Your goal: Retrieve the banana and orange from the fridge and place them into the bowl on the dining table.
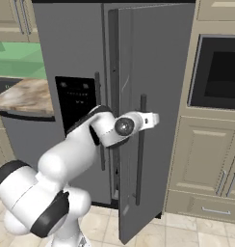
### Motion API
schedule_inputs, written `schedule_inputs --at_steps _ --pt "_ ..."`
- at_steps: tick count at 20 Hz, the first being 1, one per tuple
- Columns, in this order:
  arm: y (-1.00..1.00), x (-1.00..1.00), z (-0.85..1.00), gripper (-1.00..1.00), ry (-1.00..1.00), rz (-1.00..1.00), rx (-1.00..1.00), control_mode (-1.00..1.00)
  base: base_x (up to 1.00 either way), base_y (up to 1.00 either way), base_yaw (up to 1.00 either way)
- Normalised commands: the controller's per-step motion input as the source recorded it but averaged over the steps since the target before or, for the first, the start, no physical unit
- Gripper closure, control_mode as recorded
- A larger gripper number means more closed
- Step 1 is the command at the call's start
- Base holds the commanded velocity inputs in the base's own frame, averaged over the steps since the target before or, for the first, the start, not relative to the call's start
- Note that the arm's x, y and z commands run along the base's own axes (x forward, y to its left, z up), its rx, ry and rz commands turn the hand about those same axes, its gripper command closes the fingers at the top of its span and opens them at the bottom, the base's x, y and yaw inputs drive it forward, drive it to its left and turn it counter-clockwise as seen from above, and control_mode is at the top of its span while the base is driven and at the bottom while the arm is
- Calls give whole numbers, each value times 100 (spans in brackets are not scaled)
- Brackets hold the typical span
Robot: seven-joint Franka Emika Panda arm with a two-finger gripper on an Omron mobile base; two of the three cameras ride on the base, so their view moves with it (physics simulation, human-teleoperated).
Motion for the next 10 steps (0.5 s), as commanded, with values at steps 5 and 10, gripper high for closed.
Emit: schedule_inputs --at_steps 5,10 --pt "1 -45 100 -100 21 -6 -22 -100 0 0 0" --pt "0 -66 100 -100 17 -5 -17 -100 0 0 0"
